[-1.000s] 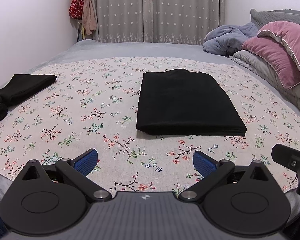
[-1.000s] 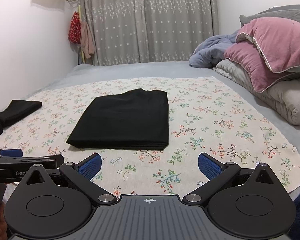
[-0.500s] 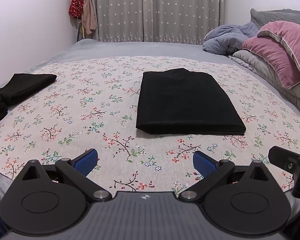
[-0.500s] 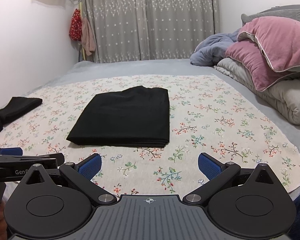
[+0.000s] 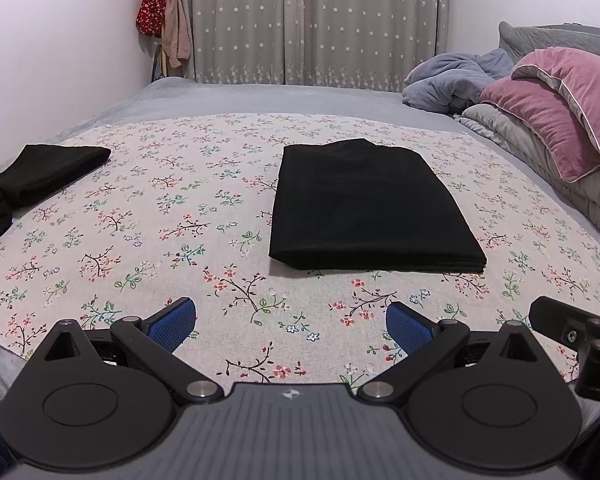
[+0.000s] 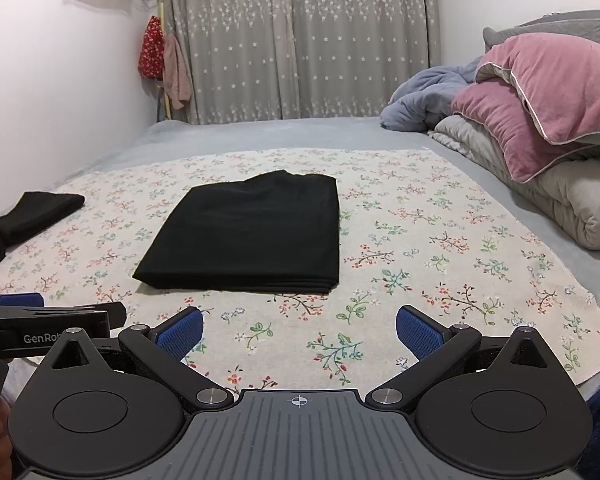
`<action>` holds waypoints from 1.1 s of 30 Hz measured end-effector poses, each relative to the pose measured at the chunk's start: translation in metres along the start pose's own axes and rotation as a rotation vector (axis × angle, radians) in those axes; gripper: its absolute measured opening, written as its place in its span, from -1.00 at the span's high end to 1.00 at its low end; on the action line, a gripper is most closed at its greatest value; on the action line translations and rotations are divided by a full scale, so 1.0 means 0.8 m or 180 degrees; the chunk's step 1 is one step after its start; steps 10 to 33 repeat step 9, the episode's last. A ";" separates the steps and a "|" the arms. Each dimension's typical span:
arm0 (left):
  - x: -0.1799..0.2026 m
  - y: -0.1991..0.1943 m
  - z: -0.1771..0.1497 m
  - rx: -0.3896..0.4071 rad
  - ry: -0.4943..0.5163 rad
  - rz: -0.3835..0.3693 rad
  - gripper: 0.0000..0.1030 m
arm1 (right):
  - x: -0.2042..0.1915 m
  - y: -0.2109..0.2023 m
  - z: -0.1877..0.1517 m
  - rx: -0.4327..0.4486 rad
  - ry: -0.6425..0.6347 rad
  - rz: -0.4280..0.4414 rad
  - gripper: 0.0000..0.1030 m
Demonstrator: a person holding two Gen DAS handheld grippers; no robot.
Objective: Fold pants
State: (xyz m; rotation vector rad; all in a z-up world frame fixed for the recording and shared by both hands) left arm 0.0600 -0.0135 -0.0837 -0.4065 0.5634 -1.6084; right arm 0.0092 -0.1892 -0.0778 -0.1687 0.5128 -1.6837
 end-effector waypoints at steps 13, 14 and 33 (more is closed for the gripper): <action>0.000 0.001 0.000 -0.0007 0.0007 0.0002 -1.00 | -0.002 0.000 -0.001 -0.0006 -0.0010 -0.0003 -1.00; 0.000 0.001 0.000 -0.0007 0.0007 0.0002 -1.00 | -0.002 0.000 -0.001 -0.0006 -0.0010 -0.0003 -1.00; 0.000 0.001 0.000 -0.0007 0.0007 0.0002 -1.00 | -0.002 0.000 -0.001 -0.0006 -0.0010 -0.0003 -1.00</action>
Point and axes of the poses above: each gripper's, at about its wrist camera, not at the fingertips, and y roughly the way its jaws point, x to its right, z to its top, the point moved 8 cm from there along y, roughly the way its jaws point, and after that the axes turned 6 degrees about z, right-handed, at the moved point
